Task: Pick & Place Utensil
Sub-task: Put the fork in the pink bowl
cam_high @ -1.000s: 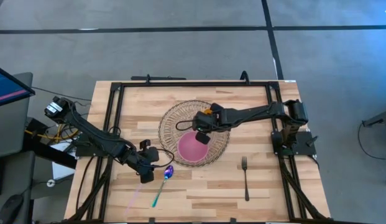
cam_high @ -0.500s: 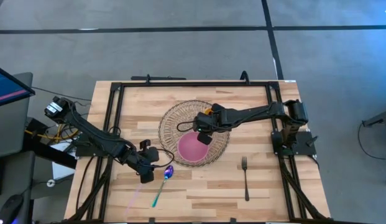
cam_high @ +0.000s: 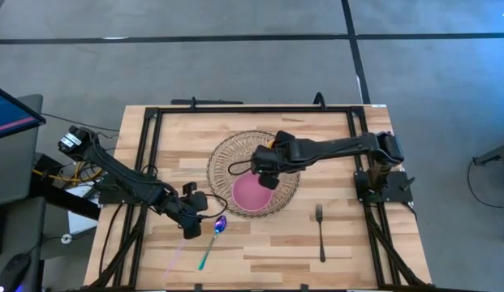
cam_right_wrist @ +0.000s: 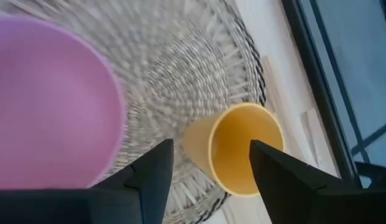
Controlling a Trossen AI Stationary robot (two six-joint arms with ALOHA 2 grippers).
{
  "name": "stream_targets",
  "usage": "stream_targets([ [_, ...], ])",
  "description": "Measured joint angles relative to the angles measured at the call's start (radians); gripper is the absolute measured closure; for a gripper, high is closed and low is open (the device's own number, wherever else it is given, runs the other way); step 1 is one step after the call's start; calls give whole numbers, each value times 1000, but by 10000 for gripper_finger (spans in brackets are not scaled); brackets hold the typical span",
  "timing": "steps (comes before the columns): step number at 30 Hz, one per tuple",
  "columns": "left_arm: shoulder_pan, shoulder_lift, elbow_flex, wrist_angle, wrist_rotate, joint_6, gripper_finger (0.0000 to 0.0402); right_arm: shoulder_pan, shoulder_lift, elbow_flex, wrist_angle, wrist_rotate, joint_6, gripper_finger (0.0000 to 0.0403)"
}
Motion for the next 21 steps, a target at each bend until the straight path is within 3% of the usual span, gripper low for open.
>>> stream_targets([
  [9, 0, 0, 0, 6, 0, 0, 245, 100, -3, 93, -118, -3, 11, 224],
  [21, 0, 0, 0, 34, -2, 48, 245, 273, -54, 95, -354, -10, 324, 258],
])
